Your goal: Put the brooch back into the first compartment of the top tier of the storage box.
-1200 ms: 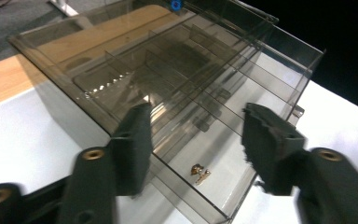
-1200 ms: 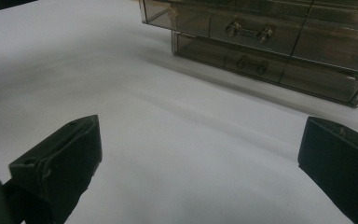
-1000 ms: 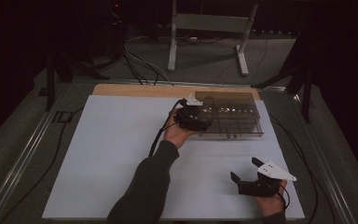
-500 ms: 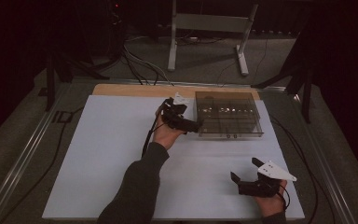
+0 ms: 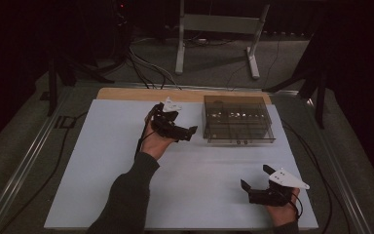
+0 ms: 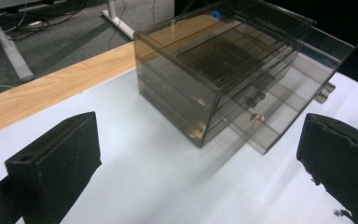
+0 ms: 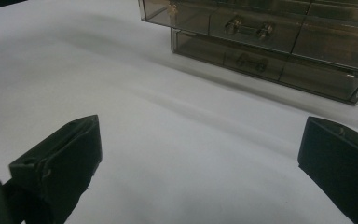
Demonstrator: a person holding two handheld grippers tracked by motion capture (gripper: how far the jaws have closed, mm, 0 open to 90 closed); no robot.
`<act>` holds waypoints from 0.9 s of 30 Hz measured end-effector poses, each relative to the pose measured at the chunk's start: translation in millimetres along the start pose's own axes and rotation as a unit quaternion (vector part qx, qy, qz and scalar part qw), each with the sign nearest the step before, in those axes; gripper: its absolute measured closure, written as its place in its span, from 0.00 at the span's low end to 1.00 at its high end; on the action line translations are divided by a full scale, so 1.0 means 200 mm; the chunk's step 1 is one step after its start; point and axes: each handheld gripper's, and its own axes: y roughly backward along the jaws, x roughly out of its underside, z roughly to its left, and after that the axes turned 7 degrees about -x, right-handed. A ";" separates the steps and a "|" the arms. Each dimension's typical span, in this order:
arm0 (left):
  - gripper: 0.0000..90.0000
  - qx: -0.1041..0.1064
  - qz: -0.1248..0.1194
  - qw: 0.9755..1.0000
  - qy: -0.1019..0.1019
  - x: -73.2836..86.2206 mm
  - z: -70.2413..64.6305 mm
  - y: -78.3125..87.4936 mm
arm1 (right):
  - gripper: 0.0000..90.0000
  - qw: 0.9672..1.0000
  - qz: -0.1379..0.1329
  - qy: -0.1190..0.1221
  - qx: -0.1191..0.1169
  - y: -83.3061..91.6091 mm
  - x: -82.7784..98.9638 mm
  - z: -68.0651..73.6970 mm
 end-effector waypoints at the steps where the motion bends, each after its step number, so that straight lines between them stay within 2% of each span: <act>1: 0.00 -0.005 0.001 1.000 -0.003 0.01 0.01 0.01 | 0.00 1.000 0.000 0.000 0.000 0.00 0.00 0.00; 6: 0.00 -0.009 0.001 1.000 -0.012 0.06 0.05 0.09 | 0.00 1.000 0.000 0.000 0.000 0.00 0.00 0.00; 12: 0.00 -0.014 -0.005 1.000 -0.008 0.12 0.09 0.18 | 0.00 1.000 0.001 0.000 0.000 0.00 0.00 0.00; 15: 0.00 -0.024 -0.003 1.000 -0.012 0.16 0.10 0.21 | 0.00 1.000 0.001 0.000 0.000 0.00 0.00 0.00; 22: 0.00 -0.023 -0.015 1.000 0.006 0.26 0.14 0.30 | 0.00 1.000 0.002 0.001 0.000 -0.01 0.00 0.01; 27: 0.00 -0.032 -0.031 0.999 0.025 0.34 0.18 0.39 | 0.00 1.000 0.003 0.000 -0.001 -0.01 0.00 0.01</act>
